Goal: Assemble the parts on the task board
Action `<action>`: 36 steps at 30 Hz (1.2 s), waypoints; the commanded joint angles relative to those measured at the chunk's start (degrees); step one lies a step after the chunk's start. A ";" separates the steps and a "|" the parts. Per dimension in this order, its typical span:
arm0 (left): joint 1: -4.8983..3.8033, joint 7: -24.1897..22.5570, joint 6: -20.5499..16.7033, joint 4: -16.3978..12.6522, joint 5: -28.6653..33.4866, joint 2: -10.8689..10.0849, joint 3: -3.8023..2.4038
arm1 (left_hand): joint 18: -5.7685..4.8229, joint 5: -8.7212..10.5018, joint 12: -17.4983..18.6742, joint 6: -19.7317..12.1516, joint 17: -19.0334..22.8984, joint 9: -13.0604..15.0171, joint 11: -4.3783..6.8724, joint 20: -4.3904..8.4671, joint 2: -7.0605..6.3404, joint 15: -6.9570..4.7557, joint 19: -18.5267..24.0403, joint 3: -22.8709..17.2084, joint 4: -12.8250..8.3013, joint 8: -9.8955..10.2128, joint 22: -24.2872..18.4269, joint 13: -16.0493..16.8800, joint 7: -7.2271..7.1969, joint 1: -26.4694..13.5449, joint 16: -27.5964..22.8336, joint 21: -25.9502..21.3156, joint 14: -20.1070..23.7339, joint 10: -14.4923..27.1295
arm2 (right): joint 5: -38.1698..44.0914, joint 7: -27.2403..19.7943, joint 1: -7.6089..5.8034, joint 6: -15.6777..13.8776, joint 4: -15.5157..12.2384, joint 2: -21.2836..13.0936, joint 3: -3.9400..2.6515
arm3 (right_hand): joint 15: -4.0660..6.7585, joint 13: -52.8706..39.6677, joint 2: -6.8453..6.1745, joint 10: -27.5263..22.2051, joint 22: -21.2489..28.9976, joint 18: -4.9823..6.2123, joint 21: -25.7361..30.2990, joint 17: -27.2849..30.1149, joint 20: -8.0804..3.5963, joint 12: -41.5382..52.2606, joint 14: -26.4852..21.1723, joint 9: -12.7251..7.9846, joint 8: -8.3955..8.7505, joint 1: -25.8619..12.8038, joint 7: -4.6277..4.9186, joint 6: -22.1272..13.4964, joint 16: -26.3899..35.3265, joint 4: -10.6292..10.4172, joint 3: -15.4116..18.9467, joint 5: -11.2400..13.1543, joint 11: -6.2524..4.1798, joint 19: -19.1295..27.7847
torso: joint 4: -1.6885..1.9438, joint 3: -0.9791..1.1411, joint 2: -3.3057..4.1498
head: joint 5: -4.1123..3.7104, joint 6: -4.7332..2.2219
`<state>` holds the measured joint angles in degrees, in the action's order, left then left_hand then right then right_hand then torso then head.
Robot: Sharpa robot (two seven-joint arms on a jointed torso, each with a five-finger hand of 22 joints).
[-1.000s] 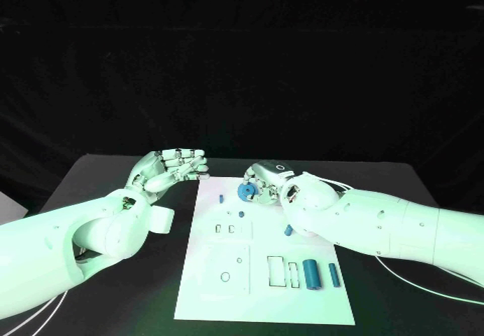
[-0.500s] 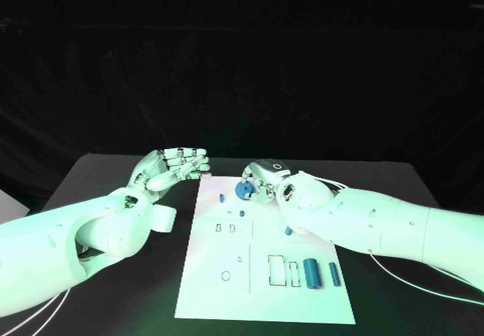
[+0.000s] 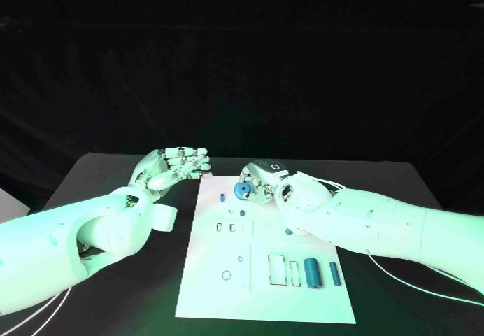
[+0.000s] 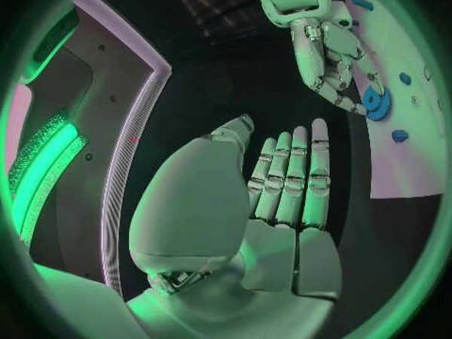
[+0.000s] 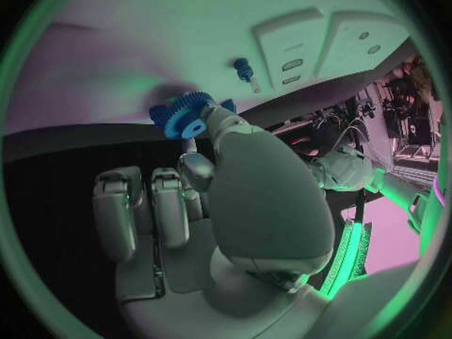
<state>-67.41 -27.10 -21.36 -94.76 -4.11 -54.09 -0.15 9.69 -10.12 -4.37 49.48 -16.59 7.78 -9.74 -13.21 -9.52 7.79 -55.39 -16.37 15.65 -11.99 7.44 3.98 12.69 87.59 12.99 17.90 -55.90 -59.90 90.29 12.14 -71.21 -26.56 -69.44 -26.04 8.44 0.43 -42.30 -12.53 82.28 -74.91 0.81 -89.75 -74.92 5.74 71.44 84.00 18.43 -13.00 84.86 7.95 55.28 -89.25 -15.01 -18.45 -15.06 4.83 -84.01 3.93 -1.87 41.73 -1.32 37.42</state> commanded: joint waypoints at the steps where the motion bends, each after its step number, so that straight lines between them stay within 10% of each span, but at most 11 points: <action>1: -0.05 -0.29 1.03 -0.08 0.00 0.07 -0.04 | 0.66 0.27 0.31 -0.47 -0.08 -0.01 -0.45 0.06 0.01 -0.03 0.28 -0.32 -0.01 -0.09 -0.05 -0.07 0.50 -0.06 -0.27 0.19 0.38 0.10 | 0.51 0.26 0.55 2.79 -0.04 -0.26 0.36 | 0.26 -47.70 0.14 7.72 -15.09 -0.81 -0.25 -13.23 -0.37 18.56 5.59 0.01 -0.05 0.00 0.31 0.23 -0.33 -0.14 -0.30 0.24 -1.21 -5.99 | -0.07 -0.01 -0.01 | 0.05 0.07; 19: -0.05 -0.21 1.08 -0.06 0.00 -0.04 -0.04 | 0.67 0.31 0.40 -0.53 -0.43 0.00 -0.46 0.03 -0.06 -0.01 0.38 -0.58 -0.08 -0.10 -0.04 -0.08 0.48 -0.15 -0.40 0.28 0.45 0.12 | 0.41 0.40 0.63 1.94 -0.16 -0.64 0.37 | 0.24 -47.70 0.10 7.72 -15.09 -0.81 -0.25 -13.12 -0.35 18.56 5.57 0.00 -0.02 -0.16 0.31 0.26 -0.31 -0.16 -0.35 0.33 -1.21 -5.99 | -0.06 0.00 0.01 | -0.05 0.13; 22: -0.05 -0.20 1.07 -0.07 0.00 -0.04 -0.04 | 0.67 0.31 0.40 -0.53 -0.43 0.00 -0.46 0.03 -0.06 -0.01 0.38 -0.58 -0.08 -0.10 -0.04 -0.08 0.48 -0.15 -0.40 0.28 0.45 0.12 | -0.16 0.19 0.63 1.32 0.14 -0.54 0.37 | -0.56 -47.70 -0.62 7.72 -15.09 -0.81 -0.25 -12.92 0.20 18.56 5.52 -0.96 2.46 -1.72 1.44 -3.36 -0.26 -0.52 0.25 3.20 -0.25 -5.99 | -0.06 -0.01 -0.01 | -0.09 0.13; 26: -0.05 -0.17 1.04 -0.05 0.00 -0.01 -0.04 | 0.67 0.31 0.40 -0.53 -0.43 0.00 -0.46 0.03 -0.06 -0.01 0.38 -0.58 -0.08 -0.10 -0.04 -0.08 0.48 -0.15 -0.40 0.28 0.45 0.12 | -1.13 -0.24 0.62 1.12 0.56 -0.35 0.37 | -1.50 -47.70 0.56 7.72 -15.09 -0.81 -0.25 -13.02 1.18 18.56 5.53 -2.26 6.65 -3.32 2.01 -9.13 -0.28 -1.52 8.73 6.80 0.49 -5.99 | -0.03 0.00 -0.01 | -0.32 0.03; 36: -0.06 -0.14 0.94 -0.05 0.00 -0.06 -0.04 | 0.66 0.31 0.43 -0.57 -0.48 -0.01 -0.47 0.03 -0.08 -0.01 0.40 -0.60 -0.08 -0.09 -0.04 -0.09 0.49 -0.19 -0.43 0.29 0.47 0.17 | -3.45 -1.29 0.61 2.83 0.65 -0.88 0.38 | -1.83 -47.70 3.31 7.72 -15.09 -0.81 -0.25 -13.21 1.66 18.56 5.58 -1.75 5.79 -8.98 2.47 -6.03 -0.32 -1.80 13.15 2.97 0.80 -5.99 | -0.05 -0.01 0.01 | -0.44 -0.01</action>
<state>-67.41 -26.96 -21.27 -94.71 -4.11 -54.19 -0.15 9.69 -10.12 -4.15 49.26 -17.01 7.78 -9.95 -13.21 -9.52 7.79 -55.39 -16.78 15.57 -11.99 7.45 3.98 12.47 87.59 12.79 17.90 -55.90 -59.69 88.20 11.92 -70.63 -25.45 -68.71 -26.82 8.81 -1.04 -74.96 -9.19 83.75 -74.95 0.82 -89.75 -74.91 7.00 89.80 83.83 16.65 -7.08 76.28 10.38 49.00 -89.25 -16.91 -5.13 -11.88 5.65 -84.01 3.88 -1.88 41.70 -1.79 37.42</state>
